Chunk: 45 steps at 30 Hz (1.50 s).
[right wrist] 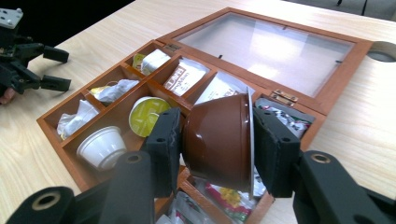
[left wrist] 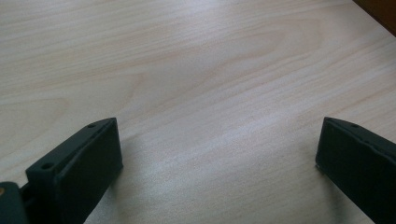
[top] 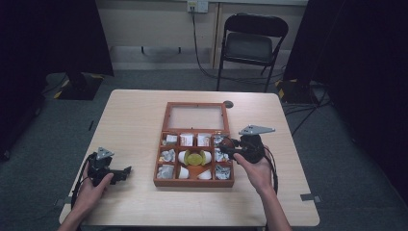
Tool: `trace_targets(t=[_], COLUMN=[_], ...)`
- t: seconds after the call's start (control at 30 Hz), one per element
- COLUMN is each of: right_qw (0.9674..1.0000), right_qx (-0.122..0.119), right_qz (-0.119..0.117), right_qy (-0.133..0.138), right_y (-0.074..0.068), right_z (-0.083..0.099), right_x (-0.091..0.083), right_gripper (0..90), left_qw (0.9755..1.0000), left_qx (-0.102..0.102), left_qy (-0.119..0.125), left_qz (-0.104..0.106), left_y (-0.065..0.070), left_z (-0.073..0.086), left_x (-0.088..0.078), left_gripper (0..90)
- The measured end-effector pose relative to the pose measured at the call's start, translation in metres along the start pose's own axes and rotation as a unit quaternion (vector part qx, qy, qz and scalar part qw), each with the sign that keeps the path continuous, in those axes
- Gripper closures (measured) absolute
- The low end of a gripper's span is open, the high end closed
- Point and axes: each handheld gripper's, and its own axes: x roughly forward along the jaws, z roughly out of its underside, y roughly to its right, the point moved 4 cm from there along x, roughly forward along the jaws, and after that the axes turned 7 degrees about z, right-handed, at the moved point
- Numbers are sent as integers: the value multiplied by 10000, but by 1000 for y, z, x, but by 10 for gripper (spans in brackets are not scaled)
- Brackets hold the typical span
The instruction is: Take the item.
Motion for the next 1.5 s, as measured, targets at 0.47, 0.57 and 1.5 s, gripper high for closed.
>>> trace_targets(t=[0.47, 0.57, 1.5], right_qw=[9996, 9994, 9956], right_qx=[155, 206, 636], right_qz=[194, 234, 662], right_qy=[115, 148, 211], right_y=[19, 23, 67], right_z=[1, 1, 15], right_x=[-12, -15, -40], right_gripper=[552, 552, 552], left_qw=[10000, 10000, 10000], left_qx=[0, 2, -1], left_qy=[0, -1, -1], left_qz=[0, 0, 7], left_y=[0, 0, 0], left_z=[0, 0, 0], left_x=[0, 0, 0], left_gripper=[0, 0, 0])
